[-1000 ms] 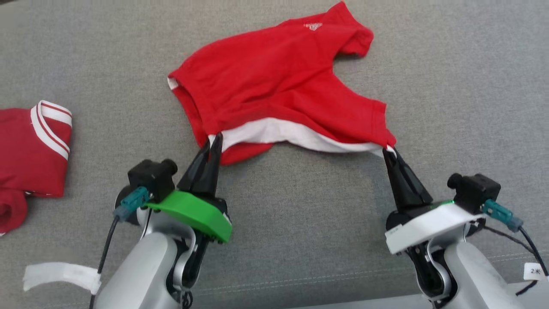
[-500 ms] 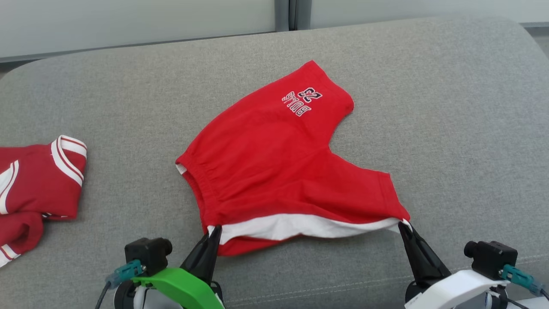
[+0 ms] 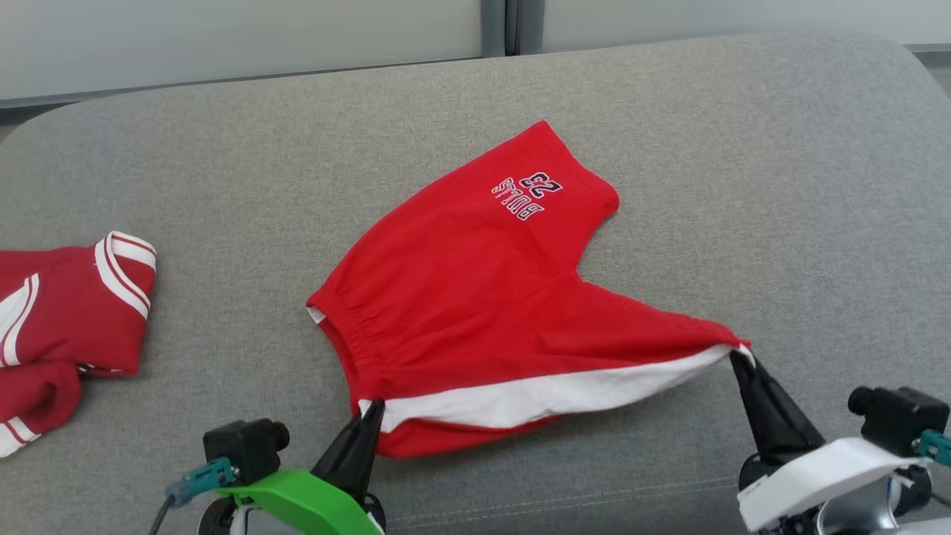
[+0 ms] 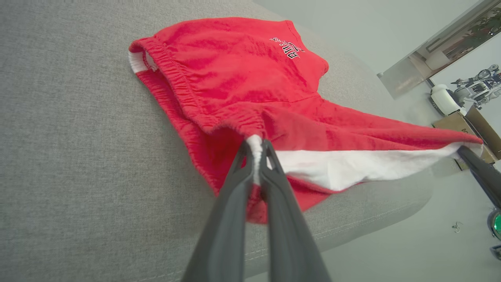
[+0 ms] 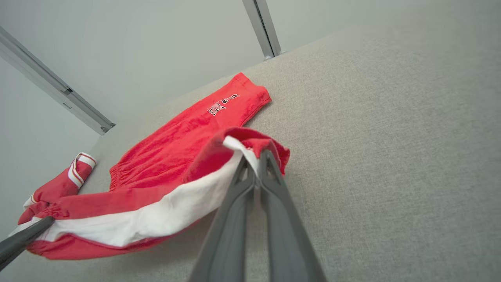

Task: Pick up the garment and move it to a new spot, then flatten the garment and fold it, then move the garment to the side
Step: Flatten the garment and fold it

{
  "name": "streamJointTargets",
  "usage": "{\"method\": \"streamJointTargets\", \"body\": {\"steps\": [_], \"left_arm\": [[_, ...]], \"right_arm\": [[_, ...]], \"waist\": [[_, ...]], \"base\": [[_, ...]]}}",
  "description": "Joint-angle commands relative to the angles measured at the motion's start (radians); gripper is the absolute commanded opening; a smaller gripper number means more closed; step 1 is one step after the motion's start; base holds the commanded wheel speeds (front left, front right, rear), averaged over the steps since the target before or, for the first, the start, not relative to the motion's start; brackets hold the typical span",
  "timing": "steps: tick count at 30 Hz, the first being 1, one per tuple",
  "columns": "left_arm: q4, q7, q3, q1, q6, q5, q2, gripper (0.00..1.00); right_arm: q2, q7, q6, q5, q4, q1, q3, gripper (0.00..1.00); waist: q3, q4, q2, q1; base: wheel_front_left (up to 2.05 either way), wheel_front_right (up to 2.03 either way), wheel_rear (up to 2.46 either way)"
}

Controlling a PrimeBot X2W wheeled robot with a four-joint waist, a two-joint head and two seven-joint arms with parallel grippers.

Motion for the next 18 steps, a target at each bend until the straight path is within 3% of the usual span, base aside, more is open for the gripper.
{"method": "streamJointTargets", "body": {"steps": [1, 8, 18], "left_arm": [[-0.004, -0.002, 0.008, -0.030, -0.004, -0.006, -0.005, 0.00], [0.017, -0.028, 0.056, -0.131, -0.033, -0.063, -0.068, 0.00], [0.217, -0.076, 0.085, -0.351, -0.073, -0.112, -0.205, 0.00]], "right_arm": [[-0.018, 0.006, 0.000, -0.010, -0.003, -0.040, -0.009, 0.00], [-0.139, 0.004, 0.000, -0.037, 0.081, -0.332, 0.048, 0.00], [-0.287, -0.043, 0.000, -0.018, 0.412, -0.754, 0.212, 0.00]], "waist": [[0.016, 0.014, 0.0000, 0.0001], [0.086, 0.057, 0.0000, 0.0001], [0.198, 0.178, 0.0000, 0.0001]], "base": [[0.00, 0.00, 0.00], [0.00, 0.00, 0.00], [0.00, 0.00, 0.00]]}}
